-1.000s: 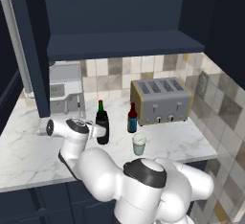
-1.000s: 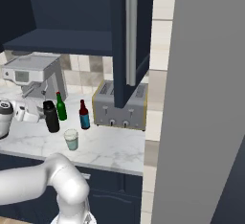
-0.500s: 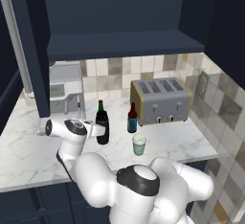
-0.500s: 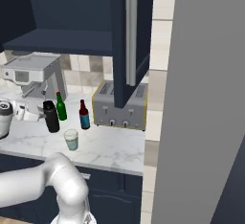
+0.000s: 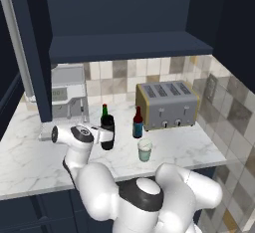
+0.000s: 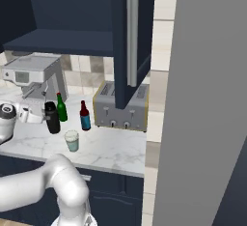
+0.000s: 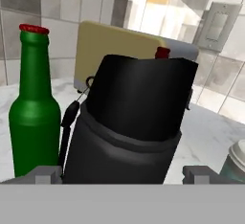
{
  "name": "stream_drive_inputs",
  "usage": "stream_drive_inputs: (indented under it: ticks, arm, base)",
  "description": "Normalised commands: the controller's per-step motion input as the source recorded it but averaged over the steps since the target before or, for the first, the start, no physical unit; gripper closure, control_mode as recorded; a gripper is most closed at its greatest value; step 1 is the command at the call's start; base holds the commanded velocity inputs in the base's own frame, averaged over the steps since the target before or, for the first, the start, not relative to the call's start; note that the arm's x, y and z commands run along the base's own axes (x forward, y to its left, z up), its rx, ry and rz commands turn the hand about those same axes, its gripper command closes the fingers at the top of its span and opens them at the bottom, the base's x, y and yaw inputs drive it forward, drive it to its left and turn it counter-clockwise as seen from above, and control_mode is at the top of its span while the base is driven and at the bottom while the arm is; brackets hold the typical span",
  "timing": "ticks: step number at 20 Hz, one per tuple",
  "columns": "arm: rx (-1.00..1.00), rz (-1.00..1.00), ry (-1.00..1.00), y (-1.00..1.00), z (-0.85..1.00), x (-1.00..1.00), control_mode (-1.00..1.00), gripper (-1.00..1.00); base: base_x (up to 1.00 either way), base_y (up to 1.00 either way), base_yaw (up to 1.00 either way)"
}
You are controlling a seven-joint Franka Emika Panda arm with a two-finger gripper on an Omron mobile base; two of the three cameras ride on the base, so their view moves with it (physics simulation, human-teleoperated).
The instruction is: Sort all alcoholic drinks to one cabinet, and non-alcoholic drinks to the other.
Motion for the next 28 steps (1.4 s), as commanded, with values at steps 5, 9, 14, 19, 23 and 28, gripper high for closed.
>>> stream_drive_inputs:
  ticks: [5,9,14,19,23,28]
  arm:
    - [0.00,0.00,0.01,0.00,-0.02,0.19,-1.00,1.00]
    - [0.00,0.00,0.04,0.00,0.00,0.15,-1.00,1.00]
    - [0.00,0.04,0.00,0.00,0.30,-0.13,-1.00,1.00]
    - [0.00,0.11,0.00,-0.02,0.54,-0.38,-1.00,1.00]
    - [0.00,0.15,0.00,-0.20,0.54,-0.37,-1.00,1.00]
    - [0.00,0.20,0.00,-0.34,0.42,-0.36,-1.00,1.00]
  base:
    - [0.00,0.00,0.00]
    - [0.00,0.00,0.00]
    - [0.00,0.00,0.00]
    - [0.00,0.00,0.00]
    - [0.00,0.00,0.00]
    - [0.00,0.00,0.00]
